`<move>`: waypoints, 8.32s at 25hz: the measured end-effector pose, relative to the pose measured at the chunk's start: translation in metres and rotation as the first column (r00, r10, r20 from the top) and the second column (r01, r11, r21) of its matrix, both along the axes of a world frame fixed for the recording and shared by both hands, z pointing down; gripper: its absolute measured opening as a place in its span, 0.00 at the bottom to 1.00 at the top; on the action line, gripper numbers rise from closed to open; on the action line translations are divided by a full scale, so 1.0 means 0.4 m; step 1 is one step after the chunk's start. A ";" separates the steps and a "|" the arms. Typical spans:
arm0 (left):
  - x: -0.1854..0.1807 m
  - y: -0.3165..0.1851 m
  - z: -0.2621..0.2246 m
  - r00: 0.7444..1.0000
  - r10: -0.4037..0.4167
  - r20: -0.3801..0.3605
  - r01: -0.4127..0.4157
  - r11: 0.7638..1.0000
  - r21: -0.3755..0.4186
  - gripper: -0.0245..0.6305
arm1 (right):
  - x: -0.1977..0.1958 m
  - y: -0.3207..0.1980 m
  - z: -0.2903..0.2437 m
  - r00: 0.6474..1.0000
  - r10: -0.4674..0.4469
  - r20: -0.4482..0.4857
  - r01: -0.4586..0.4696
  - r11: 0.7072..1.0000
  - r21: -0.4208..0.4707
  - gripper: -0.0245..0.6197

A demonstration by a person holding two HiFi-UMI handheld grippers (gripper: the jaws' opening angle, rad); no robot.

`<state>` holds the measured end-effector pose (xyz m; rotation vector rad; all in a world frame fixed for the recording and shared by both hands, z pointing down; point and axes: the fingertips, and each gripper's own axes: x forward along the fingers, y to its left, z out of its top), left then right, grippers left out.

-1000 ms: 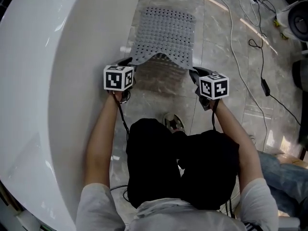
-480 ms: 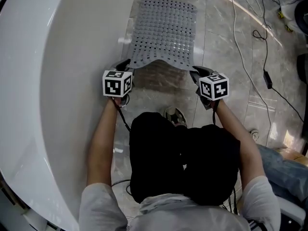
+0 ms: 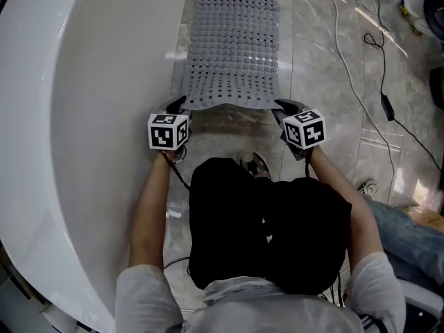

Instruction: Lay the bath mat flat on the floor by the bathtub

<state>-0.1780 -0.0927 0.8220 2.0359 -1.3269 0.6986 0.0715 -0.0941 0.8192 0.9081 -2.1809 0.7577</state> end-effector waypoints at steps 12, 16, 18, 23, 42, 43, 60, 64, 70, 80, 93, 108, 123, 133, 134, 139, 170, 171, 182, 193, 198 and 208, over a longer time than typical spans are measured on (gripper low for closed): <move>-0.015 0.045 0.093 0.999 -0.010 0.052 0.013 0.998 -0.056 0.15 | -0.006 0.051 0.094 1.000 0.008 -0.019 -0.009 0.999 -0.043 0.09; -0.009 0.061 0.122 0.999 -0.003 0.050 0.008 0.996 -0.093 0.15 | -0.002 0.068 0.118 0.999 -0.013 -0.041 0.010 0.998 -0.063 0.09; -0.012 0.068 0.134 0.999 -0.001 0.051 0.007 0.995 -0.103 0.15 | -0.005 0.072 0.127 0.999 -0.025 -0.047 0.022 0.997 -0.070 0.09; -0.015 0.063 0.158 0.999 -0.008 0.033 0.012 0.993 -0.115 0.15 | -0.006 0.074 0.151 0.996 -0.060 -0.070 0.055 0.996 -0.073 0.09; -0.021 0.088 0.238 0.994 0.036 0.100 -0.015 0.980 -0.196 0.16 | -0.007 0.105 0.242 0.987 -0.117 -0.113 0.099 0.982 -0.161 0.10; -0.021 0.087 0.241 0.994 0.041 0.105 -0.019 0.980 -0.199 0.16 | -0.007 0.104 0.244 0.986 -0.118 -0.114 0.099 0.982 -0.163 0.10; -0.025 0.110 0.302 0.987 0.098 0.124 -0.066 0.967 -0.244 0.17 | -0.010 0.140 0.299 0.982 -0.136 -0.129 0.110 0.975 -0.196 0.12; -0.023 0.120 0.314 0.984 0.116 0.137 -0.080 0.966 -0.247 0.17 | -0.010 0.154 0.312 0.982 -0.139 -0.130 0.111 0.973 -0.203 0.12; -0.024 0.124 0.319 0.978 0.138 0.156 -0.098 0.966 -0.240 0.18 | -0.013 0.162 0.318 0.981 -0.144 -0.129 0.117 0.973 -0.199 0.13; -0.025 0.130 0.303 0.974 0.150 0.169 -0.114 0.972 -0.205 0.25 | -0.017 0.167 0.304 0.990 -0.135 -0.051 0.126 0.981 -0.151 0.19; -0.009 0.188 0.336 0.984 0.127 0.124 -0.100 0.974 -0.202 0.57 | -0.022 0.188 0.274 0.988 -0.149 0.044 0.153 0.981 -0.115 0.37; -0.003 0.229 0.325 0.988 0.089 0.123 -0.065 0.981 -0.184 0.57 | 0.002 0.266 0.296 0.979 -0.205 0.003 0.203 0.969 -0.140 0.56; 0.003 0.330 0.340 0.998 -0.005 0.064 0.020 0.972 -0.234 0.57 | -0.015 0.235 0.298 0.984 -0.179 0.013 0.179 0.971 -0.160 0.56; 0.022 0.277 0.296 0.997 -0.075 0.028 0.079 0.981 -0.175 0.57 | -0.021 0.195 0.293 0.992 -0.127 0.005 0.127 0.981 -0.148 0.56; 0.022 0.268 0.292 0.997 -0.075 0.031 0.080 0.982 -0.172 0.57 | -0.022 0.190 0.291 0.992 -0.125 0.005 0.125 0.981 -0.146 0.56; 0.044 0.226 0.278 0.998 -0.055 0.013 0.057 0.984 -0.171 0.57 | -0.044 0.159 0.274 0.992 -0.127 0.002 0.126 0.985 -0.121 0.55; 0.240 0.101 -0.047 0.997 0.019 -0.069 -0.035 0.972 -0.231 0.05 | -0.067 0.019 -0.069 0.957 -0.268 -0.107 0.269 0.963 -0.003 0.05; 0.251 0.113 -0.084 0.998 0.031 -0.060 -0.044 0.973 -0.228 0.05 | -0.069 0.025 -0.100 0.960 -0.261 -0.106 0.261 0.965 -0.008 0.05; 0.241 0.142 -0.481 0.995 -0.074 -0.066 0.060 0.978 -0.199 0.05 | -0.102 0.071 -0.507 0.975 -0.207 -0.077 0.208 0.978 0.005 0.05; 0.289 0.139 -0.799 0.995 -0.097 0.000 0.096 0.991 -0.096 0.05 | -0.119 0.072 -0.795 0.988 -0.146 -0.040 0.148 0.988 0.042 0.05; 0.338 0.151 -0.960 0.987 -0.156 -0.049 0.154 0.987 -0.039 0.05 | -0.108 0.074 -0.952 0.992 -0.119 -0.029 0.122 0.985 0.124 0.05; 0.355 0.285 -1.354 0.980 -0.181 -0.079 0.188 0.979 0.084 0.05 | -0.081 0.274 -1.358 0.996 -0.030 0.088 0.010 0.976 0.218 0.05</move>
